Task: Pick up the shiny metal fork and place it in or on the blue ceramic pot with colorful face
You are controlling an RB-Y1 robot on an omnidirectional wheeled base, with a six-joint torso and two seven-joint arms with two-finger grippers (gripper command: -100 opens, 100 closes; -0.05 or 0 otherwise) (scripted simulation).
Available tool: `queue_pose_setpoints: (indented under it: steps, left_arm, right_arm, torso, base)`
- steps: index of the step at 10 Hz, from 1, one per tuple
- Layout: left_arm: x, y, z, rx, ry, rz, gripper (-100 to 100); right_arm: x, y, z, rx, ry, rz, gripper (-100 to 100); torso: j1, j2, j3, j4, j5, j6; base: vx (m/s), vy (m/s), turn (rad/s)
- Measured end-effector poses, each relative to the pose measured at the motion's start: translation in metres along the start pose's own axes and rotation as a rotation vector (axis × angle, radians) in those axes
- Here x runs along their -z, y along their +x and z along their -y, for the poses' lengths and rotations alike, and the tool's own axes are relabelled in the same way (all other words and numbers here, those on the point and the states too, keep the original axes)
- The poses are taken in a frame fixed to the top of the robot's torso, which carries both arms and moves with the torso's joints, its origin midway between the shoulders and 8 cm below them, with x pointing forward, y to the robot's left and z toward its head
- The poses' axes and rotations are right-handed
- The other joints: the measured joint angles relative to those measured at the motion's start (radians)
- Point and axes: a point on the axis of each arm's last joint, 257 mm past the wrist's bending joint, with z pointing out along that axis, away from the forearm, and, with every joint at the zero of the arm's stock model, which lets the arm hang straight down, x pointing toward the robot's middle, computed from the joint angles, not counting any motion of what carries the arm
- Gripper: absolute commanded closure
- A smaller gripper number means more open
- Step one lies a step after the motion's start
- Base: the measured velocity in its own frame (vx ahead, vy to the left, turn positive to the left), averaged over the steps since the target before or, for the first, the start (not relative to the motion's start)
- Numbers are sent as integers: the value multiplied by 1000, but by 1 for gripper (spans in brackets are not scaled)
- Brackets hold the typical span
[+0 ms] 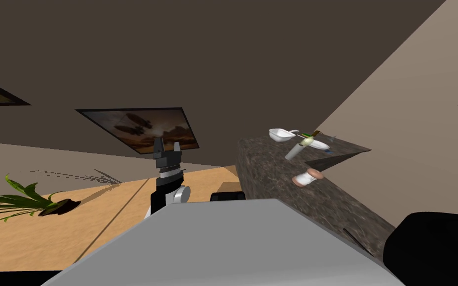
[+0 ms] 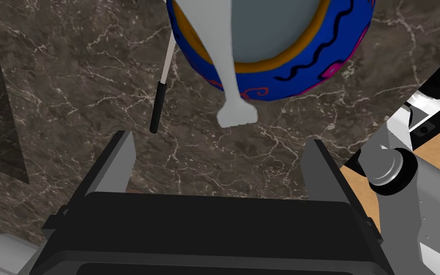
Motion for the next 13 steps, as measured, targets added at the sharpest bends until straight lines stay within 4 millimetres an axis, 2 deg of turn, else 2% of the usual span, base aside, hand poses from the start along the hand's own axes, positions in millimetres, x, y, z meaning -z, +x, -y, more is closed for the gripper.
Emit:
queue_pose_setpoints:
  steps: [7,8,13]
  left_arm:
    - [0,0,0,0,0,0,0]
    - [0,0,0,0,0,0,0]
    - [0,0,0,0,0,0,0]
  right_arm:
    - [37,-18,12,43,-6,23,-100]
    - [38,-19,11,44,-8,24,0]
    - [38,-19,11,44,-8,24,0]
  torso:
    - [2,-1,0,0,0,0]
    - [1,0,0,0,0,0]
    - [1,0,0,0,0,0]
  base:
    - [7,8,-25]
    - [0,0,0]
    - [0,0,0]
